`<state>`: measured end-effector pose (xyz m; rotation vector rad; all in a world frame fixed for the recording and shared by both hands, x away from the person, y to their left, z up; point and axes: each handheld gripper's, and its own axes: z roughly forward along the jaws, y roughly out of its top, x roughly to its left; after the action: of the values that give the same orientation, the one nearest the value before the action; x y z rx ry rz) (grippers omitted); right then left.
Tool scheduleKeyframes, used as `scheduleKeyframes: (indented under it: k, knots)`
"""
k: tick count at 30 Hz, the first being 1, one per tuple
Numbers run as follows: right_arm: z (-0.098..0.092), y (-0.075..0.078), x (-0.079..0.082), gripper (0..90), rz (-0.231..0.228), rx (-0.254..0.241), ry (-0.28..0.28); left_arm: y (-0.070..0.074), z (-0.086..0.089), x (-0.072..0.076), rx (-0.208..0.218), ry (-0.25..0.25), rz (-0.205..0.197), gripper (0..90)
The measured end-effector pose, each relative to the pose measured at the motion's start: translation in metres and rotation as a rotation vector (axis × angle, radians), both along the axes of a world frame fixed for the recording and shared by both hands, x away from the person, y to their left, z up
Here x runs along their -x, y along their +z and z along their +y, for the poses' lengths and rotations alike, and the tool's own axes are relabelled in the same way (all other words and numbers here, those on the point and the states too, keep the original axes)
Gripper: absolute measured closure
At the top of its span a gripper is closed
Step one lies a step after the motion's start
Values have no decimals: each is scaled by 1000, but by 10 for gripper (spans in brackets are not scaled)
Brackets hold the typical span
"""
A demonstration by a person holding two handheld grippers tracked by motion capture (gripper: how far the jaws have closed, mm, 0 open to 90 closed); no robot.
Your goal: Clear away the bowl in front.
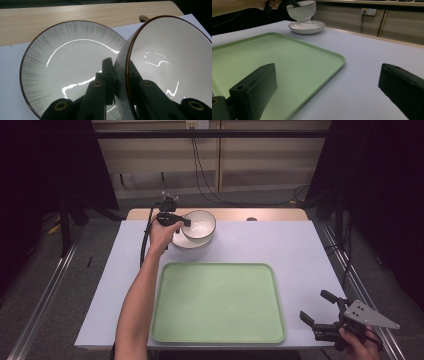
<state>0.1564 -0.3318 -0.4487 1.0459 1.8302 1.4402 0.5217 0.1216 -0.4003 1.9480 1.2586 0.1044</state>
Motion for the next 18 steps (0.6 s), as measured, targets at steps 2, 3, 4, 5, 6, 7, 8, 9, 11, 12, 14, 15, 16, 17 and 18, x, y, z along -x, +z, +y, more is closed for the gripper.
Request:
scheduleKeyframes:
  k: [2, 3, 4, 5, 6, 7, 8, 9, 11, 12, 14, 15, 16, 17, 18]
  knots:
    - [-1, 0, 0, 15, -2, 2, 2, 0, 1, 2, -21, -27, 5, 823]
    - [-1, 0, 0, 16, 0, -3, -1, 1, 0, 4, -27, -25, 3, 823]
    - [-1, 0, 0, 16, 0, -3, -1, 1, 0, 5, -27, -27, 7, 823]
    - [-1, 0, 0, 17, -1, -4, 0, 2, 0, 7, -31, -36, 4, 822]
    - [-1, 0, 0, 19, -4, 2, -2, 3, -1, 8, -24, -37, 1, 822]
    - [0, 0, 0, 19, -2, 0, -1, 7, -1, 11, -7, -48, 0, 823]
    - [0, 0, 0, 19, -2, 0, -1, 7, -1, 11, -7, -48, 0, 822]
    - [0, 0, 0, 19, -5, 1, -1, 10, -2, 15, -1, -55, -2, 822]
    - [0, 0, -1, 19, -4, -1, -1, 12, -4, 17, -2, -56, -3, 822]
    - [0, 0, -1, 19, -4, -1, -1, 15, -5, 20, 1, -59, -8, 822]
    - [0, 0, -1, 19, 0, -3, -2, 18, -8, 26, 14, -69, -16, 822]
    - [0, 0, -1, 20, -2, 2, -1, 21, -11, 30, 14, -75, -21, 821]
    - [0, 0, -1, 20, -2, 2, -1, 21, -11, 30, 14, -75, -21, 822]
    - [0, 1, -1, 20, -3, -1, 2, 23, -12, 32, 7, -84, -17, 822]
    - [0, 1, -1, 20, -3, -1, 2, 23, -12, 32, 7, -84, -17, 821]
